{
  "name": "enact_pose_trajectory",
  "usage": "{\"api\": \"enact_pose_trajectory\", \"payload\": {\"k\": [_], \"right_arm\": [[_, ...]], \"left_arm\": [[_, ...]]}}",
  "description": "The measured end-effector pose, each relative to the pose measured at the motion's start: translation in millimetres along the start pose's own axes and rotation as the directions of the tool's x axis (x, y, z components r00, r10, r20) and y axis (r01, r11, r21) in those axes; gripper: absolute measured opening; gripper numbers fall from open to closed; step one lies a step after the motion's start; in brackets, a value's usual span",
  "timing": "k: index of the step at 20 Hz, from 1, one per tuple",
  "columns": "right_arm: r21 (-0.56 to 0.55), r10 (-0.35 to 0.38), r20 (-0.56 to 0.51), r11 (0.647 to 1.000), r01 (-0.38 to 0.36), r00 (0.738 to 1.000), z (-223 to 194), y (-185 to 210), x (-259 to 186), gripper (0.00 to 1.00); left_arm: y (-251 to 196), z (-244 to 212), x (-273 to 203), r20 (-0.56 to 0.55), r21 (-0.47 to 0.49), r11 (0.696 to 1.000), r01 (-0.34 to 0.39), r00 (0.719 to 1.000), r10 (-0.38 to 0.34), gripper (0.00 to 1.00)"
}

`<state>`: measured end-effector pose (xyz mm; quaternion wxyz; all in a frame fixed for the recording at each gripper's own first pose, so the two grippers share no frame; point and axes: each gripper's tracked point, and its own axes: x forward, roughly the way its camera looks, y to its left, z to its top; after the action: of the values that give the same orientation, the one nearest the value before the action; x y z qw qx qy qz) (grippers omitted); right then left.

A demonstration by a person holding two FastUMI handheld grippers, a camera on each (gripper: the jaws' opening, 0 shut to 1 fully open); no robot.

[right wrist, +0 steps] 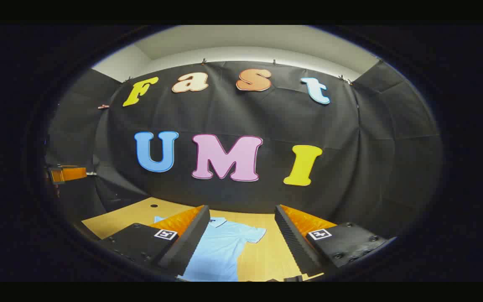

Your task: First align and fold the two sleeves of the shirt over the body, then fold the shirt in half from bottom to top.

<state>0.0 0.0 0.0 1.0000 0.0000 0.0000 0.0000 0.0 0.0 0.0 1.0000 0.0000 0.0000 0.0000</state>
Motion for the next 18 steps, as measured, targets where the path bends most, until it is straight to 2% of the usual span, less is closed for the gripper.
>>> {"api": "enact_pose_trajectory", "payload": {"k": [3,7,10,18], "right_arm": [[-0.033,-0.008,-0.010,0.999,0.008,1.000,-2,-7,-5,0.97],[-0.024,-0.029,-0.024,0.999,0.029,0.999,-3,-14,-4,0.97],[0.002,-0.027,-0.016,1.000,0.027,1.000,1,-13,-1,0.97],[-0.023,-0.013,-0.022,1.000,0.012,1.000,-1,-11,7,0.97]], "left_arm": [[-4,-3,2,-0.007,0.018,1.000,0.014,1.000,-0.014,0.97],[-11,4,4,0.006,0.027,0.999,0.029,1.000,-0.029,0.96],[-14,6,6,0.013,0.046,0.998,0.037,0.999,-0.038,0.97],[-12,9,5,0.018,0.055,0.998,0.044,0.999,-0.045,0.97]]}}
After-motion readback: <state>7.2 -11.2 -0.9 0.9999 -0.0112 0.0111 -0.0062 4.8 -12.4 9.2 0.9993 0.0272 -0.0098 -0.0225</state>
